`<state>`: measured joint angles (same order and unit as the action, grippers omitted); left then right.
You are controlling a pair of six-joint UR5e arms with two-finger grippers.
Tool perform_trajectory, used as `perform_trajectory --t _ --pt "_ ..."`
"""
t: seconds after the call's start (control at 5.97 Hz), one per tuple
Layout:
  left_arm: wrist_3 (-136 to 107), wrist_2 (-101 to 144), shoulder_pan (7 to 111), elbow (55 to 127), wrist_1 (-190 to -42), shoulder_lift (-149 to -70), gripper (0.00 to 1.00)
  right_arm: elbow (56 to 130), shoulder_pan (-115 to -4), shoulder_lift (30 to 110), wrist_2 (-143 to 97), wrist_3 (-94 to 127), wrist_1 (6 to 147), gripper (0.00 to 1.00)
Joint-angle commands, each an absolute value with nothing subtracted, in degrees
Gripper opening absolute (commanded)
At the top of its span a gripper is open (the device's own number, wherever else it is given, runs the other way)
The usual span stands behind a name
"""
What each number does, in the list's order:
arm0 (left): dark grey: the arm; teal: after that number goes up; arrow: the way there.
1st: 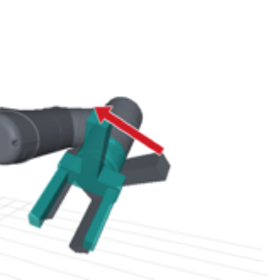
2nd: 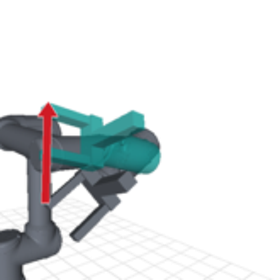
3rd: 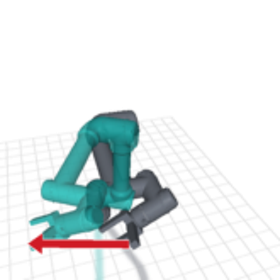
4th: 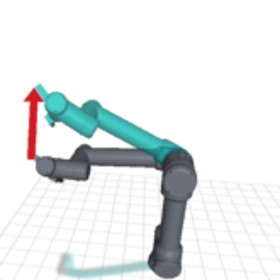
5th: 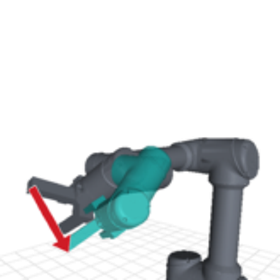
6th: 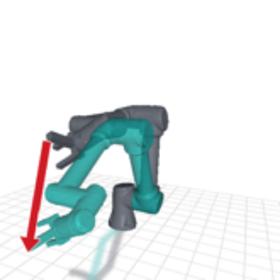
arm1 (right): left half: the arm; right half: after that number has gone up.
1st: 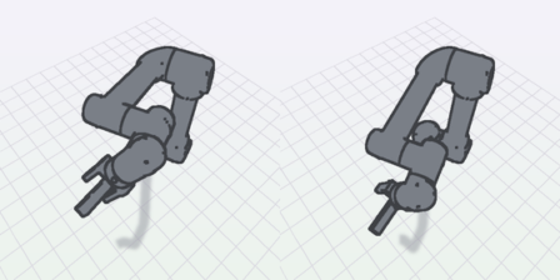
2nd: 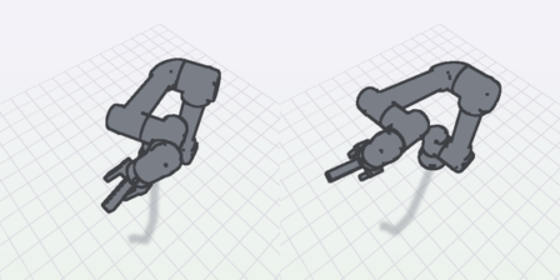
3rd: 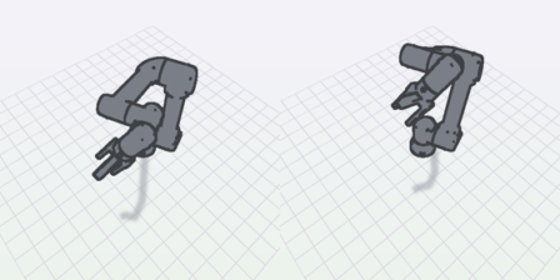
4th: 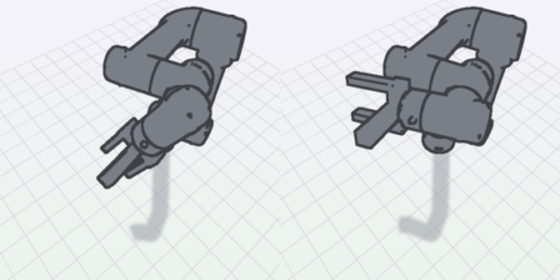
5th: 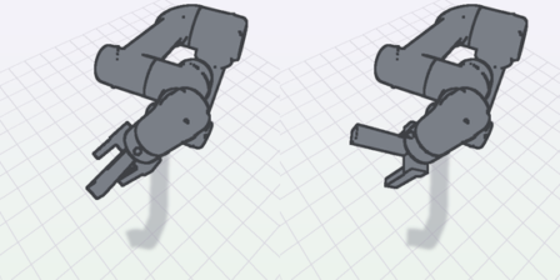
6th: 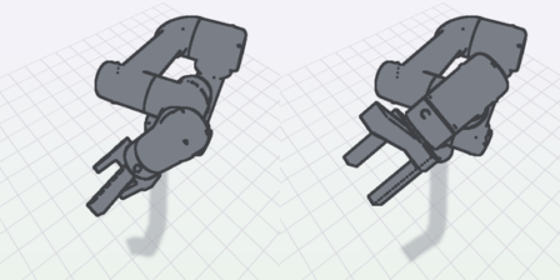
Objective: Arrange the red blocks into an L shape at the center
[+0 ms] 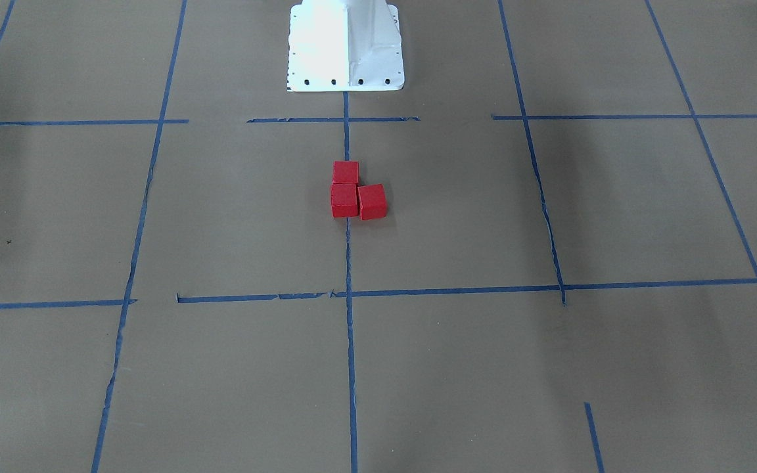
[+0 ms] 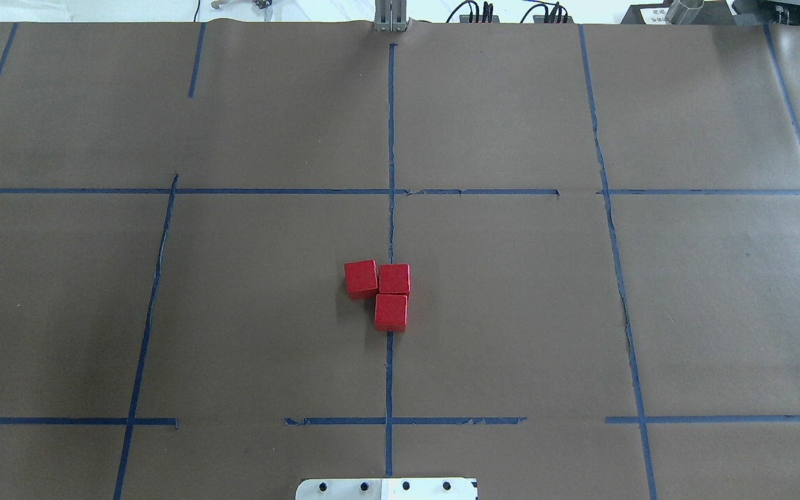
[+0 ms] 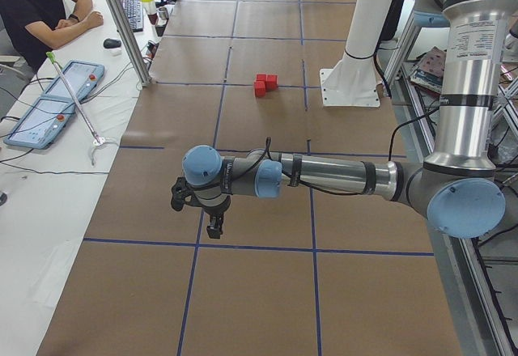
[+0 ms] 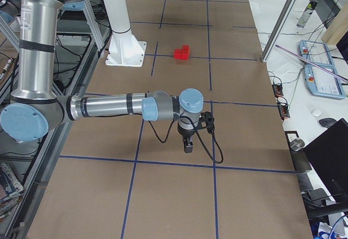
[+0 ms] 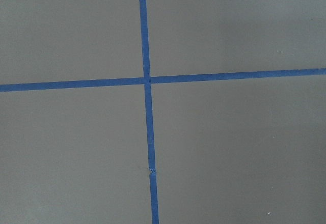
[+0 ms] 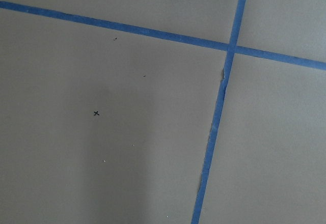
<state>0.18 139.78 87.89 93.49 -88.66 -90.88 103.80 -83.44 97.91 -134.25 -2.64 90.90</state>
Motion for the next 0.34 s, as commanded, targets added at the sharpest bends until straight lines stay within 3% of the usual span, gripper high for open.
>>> perform_trajectory --t 0.0,0.17 --pt "0.35 139.48 87.89 93.43 -88.68 -90.88 1.00 104.06 -83.41 97.82 -134.30 -2.64 90.88 1.00" --pt "0.44 139.40 87.89 92.82 -88.68 -90.88 1.00 104.06 -83.41 97.82 -134.30 -2.72 90.88 1.00"
